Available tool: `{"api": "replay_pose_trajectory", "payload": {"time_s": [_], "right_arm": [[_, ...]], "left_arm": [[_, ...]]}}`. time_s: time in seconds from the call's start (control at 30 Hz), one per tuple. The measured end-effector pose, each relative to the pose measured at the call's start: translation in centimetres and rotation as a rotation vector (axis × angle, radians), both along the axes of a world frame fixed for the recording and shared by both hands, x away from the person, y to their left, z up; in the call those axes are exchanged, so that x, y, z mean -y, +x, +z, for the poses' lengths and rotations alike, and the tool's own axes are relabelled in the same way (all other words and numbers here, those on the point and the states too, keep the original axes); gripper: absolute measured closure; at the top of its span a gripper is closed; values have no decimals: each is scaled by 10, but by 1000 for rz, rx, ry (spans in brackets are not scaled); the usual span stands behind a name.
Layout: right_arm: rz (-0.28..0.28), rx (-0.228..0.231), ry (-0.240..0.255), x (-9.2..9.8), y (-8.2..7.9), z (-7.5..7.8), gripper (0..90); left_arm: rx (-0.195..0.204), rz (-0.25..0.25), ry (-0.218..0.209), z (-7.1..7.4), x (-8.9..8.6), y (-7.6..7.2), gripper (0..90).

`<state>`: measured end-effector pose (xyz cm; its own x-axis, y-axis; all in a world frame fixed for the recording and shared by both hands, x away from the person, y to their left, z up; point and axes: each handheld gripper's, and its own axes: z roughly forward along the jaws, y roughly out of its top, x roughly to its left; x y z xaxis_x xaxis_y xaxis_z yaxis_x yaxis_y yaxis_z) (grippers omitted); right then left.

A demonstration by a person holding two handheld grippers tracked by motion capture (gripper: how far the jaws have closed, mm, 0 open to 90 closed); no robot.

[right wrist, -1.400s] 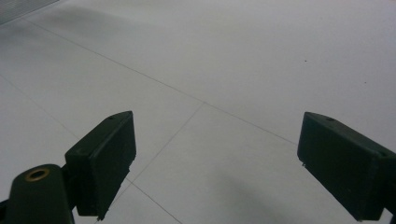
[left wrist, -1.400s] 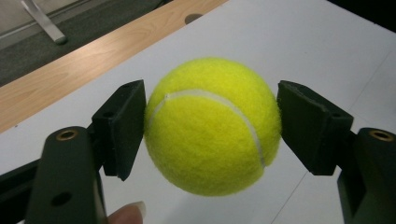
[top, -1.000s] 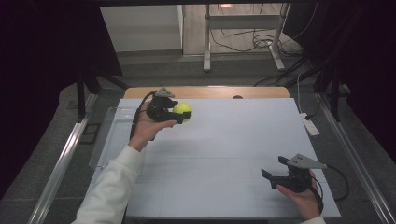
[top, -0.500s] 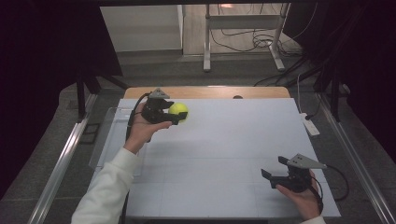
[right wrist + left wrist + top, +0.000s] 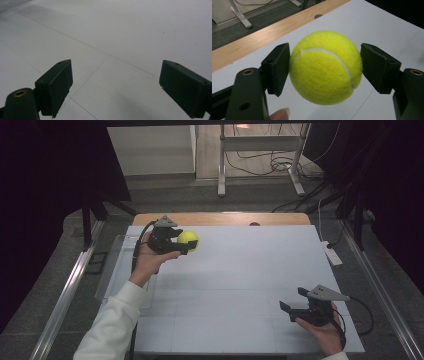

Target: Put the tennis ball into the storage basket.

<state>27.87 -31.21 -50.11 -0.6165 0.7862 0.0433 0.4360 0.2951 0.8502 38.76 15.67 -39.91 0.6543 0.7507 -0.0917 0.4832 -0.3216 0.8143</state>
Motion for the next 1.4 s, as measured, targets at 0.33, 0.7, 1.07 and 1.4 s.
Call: {"api": "replay_pose_trajectory", "payload": {"time_s": [0.33,0.7,1.07,1.4], "right_arm": [[-3,0,-2,0,0,0,118],[-4,0,-4,0,0,0,118],[-8,1,0,0,0,0,118],[-8,1,-4,-1,0,0,118]], "left_arm": [[3,11,-4,-2,-6,-4,274],[5,26,-10,-4,-14,-8,274],[8,42,-11,-4,-22,-12,274],[6,61,-19,-7,-31,-15,275]]}}
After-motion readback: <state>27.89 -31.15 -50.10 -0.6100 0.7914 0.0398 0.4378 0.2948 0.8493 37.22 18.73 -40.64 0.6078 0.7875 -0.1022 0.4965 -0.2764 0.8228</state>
